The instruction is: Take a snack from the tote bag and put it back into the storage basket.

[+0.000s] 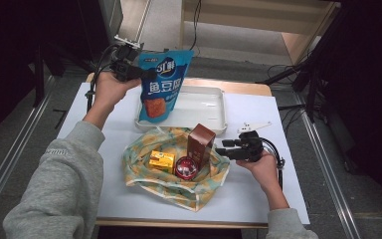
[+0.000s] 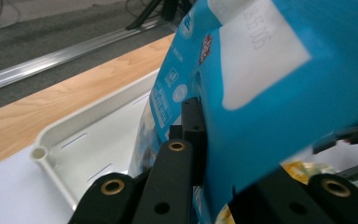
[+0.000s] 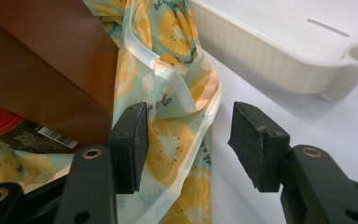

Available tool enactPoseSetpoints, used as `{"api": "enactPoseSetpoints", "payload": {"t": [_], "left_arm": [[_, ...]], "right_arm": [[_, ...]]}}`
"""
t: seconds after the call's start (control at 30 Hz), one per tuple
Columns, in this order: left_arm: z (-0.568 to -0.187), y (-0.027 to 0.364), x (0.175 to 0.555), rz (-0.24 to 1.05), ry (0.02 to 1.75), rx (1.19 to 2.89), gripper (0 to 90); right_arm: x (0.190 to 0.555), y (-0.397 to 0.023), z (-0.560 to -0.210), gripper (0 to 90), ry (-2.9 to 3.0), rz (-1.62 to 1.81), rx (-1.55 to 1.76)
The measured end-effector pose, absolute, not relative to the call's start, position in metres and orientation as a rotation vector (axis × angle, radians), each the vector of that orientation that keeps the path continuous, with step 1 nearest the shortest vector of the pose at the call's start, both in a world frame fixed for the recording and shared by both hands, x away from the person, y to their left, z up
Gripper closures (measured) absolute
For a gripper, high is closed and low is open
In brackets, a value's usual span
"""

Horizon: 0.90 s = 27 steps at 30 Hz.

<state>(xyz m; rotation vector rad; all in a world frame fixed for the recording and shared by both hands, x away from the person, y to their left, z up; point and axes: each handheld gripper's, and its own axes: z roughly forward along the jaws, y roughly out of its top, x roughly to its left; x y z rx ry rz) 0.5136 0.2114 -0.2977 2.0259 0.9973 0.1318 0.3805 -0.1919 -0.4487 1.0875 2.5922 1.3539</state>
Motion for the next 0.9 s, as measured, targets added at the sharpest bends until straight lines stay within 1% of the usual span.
{"api": "enactPoseSetpoints", "payload": {"t": [0.17,0.33,0.5,0.7,0.8,0.87,0.9], "left_arm": [[-0.299,0.211,0.516,0.151,1.000,2.015,90.0],[-0.304,0.215,0.520,0.141,1.014,1.990,90.0],[-0.309,0.210,0.520,0.149,1.014,2.003,89.8],[-0.317,0.210,0.522,0.125,1.019,1.996,89.0],[-0.319,0.209,0.519,0.090,0.997,2.016,86.8],[-0.319,0.208,0.517,0.099,0.998,2.031,83.0],[-0.320,0.207,0.516,0.096,1.001,2.038,83.0]], "right_arm": [[0.380,-0.192,-0.448,48.3,2.592,1.354,1.087],[0.380,-0.192,-0.449,48.3,2.595,1.354,1.085],[0.380,-0.191,-0.449,48.3,2.596,1.353,1.083],[0.381,-0.191,-0.449,48.3,2.597,1.350,1.083],[0.381,-0.192,-0.449,48.3,2.595,1.352,1.081],[0.381,-0.192,-0.449,48.3,2.597,1.355,1.081],[0.381,-0.192,-0.449,48.3,2.597,1.355,1.081]]}}
